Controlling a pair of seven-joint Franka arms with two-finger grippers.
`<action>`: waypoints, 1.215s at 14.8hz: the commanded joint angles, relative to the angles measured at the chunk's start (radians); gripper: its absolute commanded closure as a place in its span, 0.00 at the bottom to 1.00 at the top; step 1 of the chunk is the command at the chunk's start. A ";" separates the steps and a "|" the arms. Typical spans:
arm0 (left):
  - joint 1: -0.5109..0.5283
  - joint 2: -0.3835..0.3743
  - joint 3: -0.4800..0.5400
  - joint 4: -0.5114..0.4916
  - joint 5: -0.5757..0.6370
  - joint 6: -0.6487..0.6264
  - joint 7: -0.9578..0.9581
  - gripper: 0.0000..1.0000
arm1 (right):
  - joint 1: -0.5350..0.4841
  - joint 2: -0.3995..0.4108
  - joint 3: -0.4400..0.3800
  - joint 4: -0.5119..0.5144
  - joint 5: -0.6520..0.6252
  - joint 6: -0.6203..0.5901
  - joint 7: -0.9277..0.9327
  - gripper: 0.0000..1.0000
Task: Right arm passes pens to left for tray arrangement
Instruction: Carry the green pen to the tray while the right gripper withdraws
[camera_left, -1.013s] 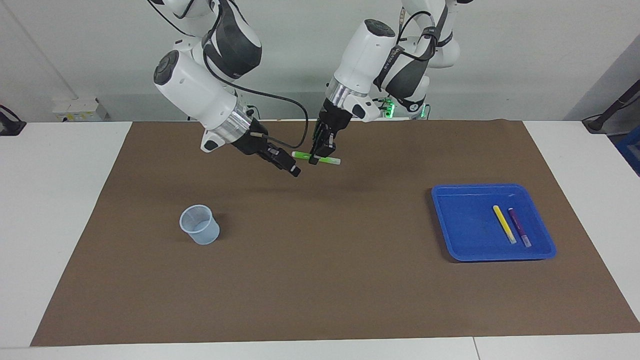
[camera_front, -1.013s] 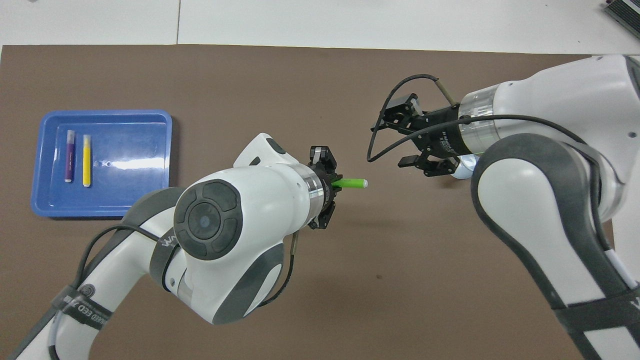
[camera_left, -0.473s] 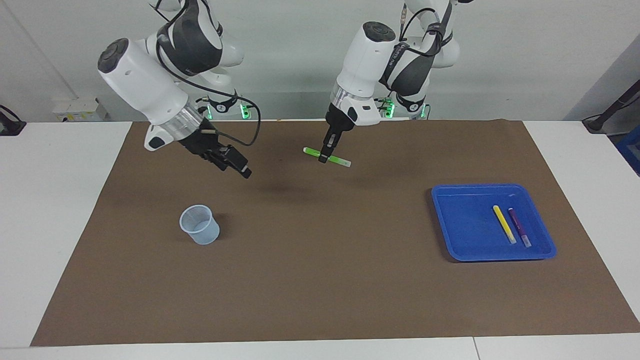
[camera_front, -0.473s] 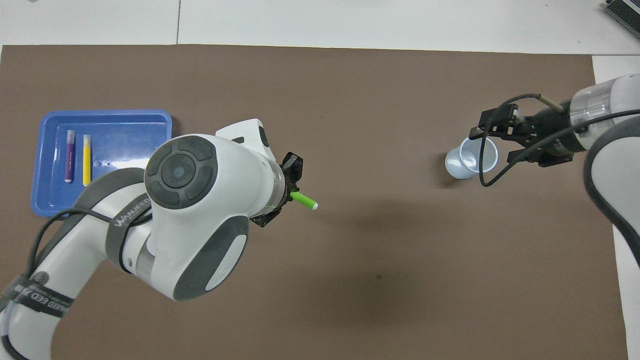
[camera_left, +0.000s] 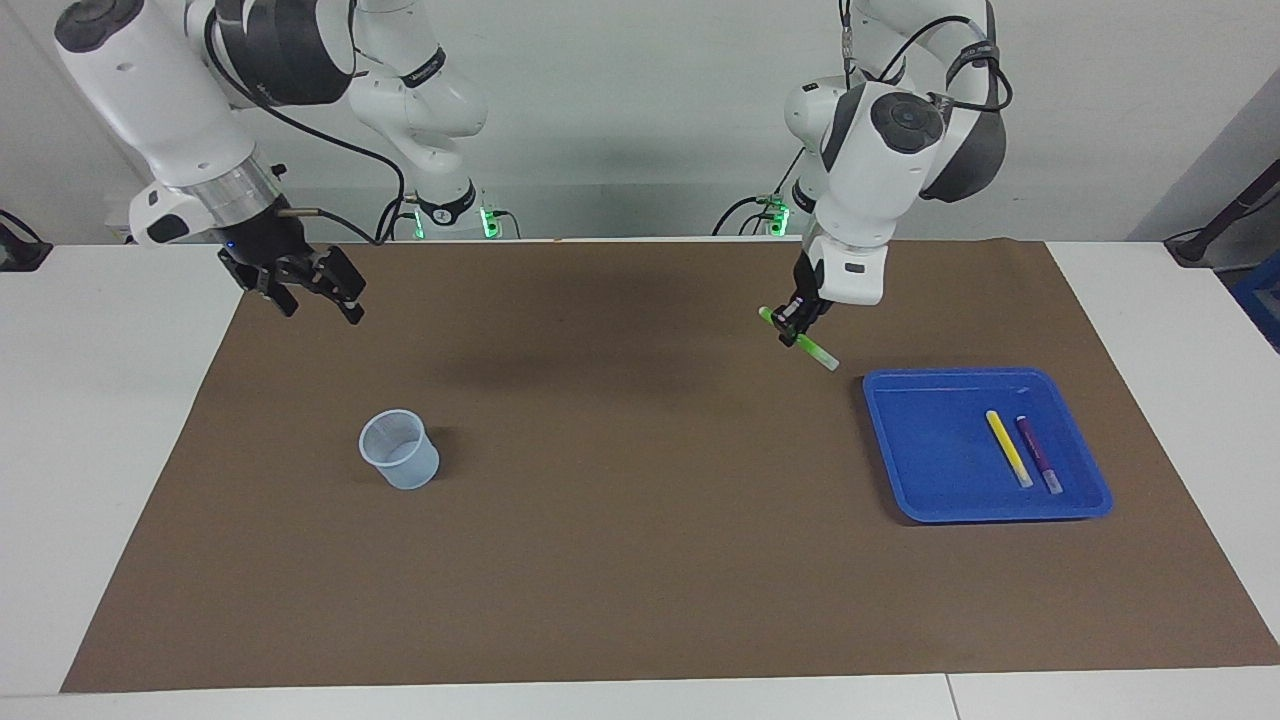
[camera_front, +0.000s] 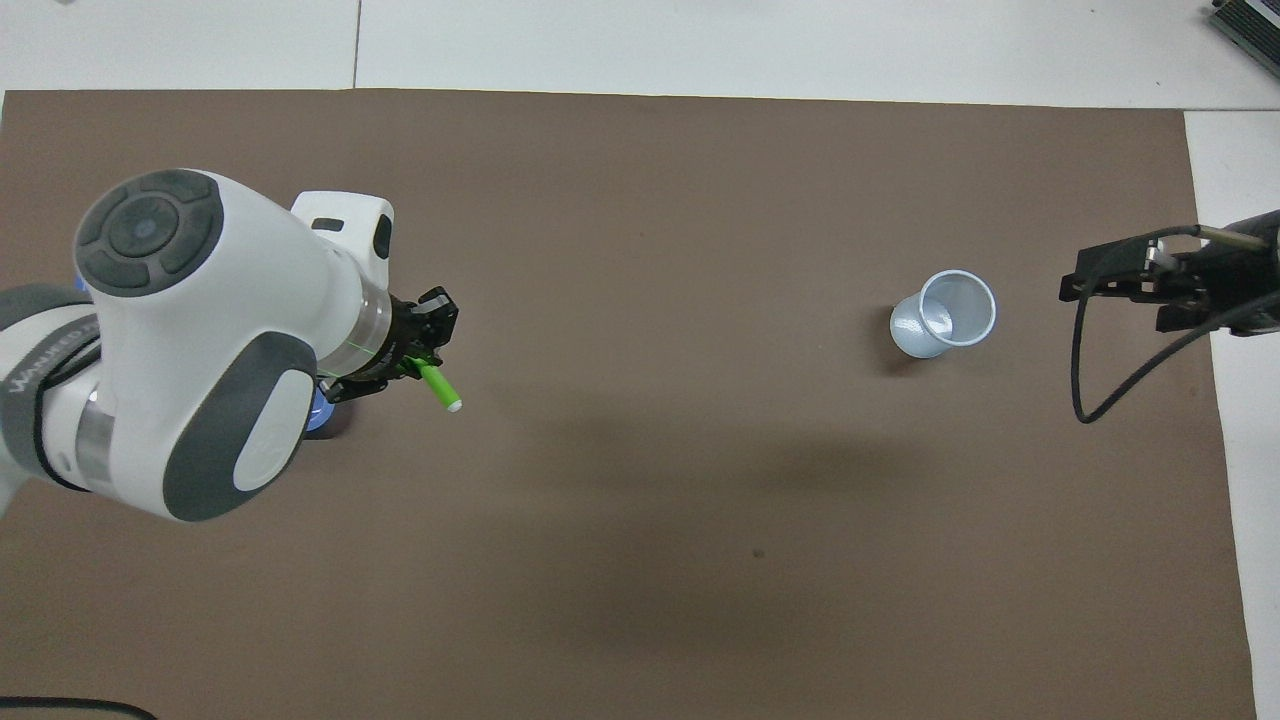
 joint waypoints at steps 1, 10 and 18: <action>0.087 -0.034 -0.007 -0.022 0.025 -0.040 0.209 1.00 | -0.023 -0.024 0.013 -0.026 -0.063 -0.007 -0.065 0.00; 0.298 0.028 -0.009 -0.053 0.157 0.050 0.673 1.00 | -0.031 -0.027 0.007 -0.017 -0.058 -0.077 -0.107 0.00; 0.338 0.196 -0.006 -0.082 0.275 0.236 0.776 1.00 | -0.031 -0.030 0.005 -0.013 -0.071 -0.119 -0.239 0.00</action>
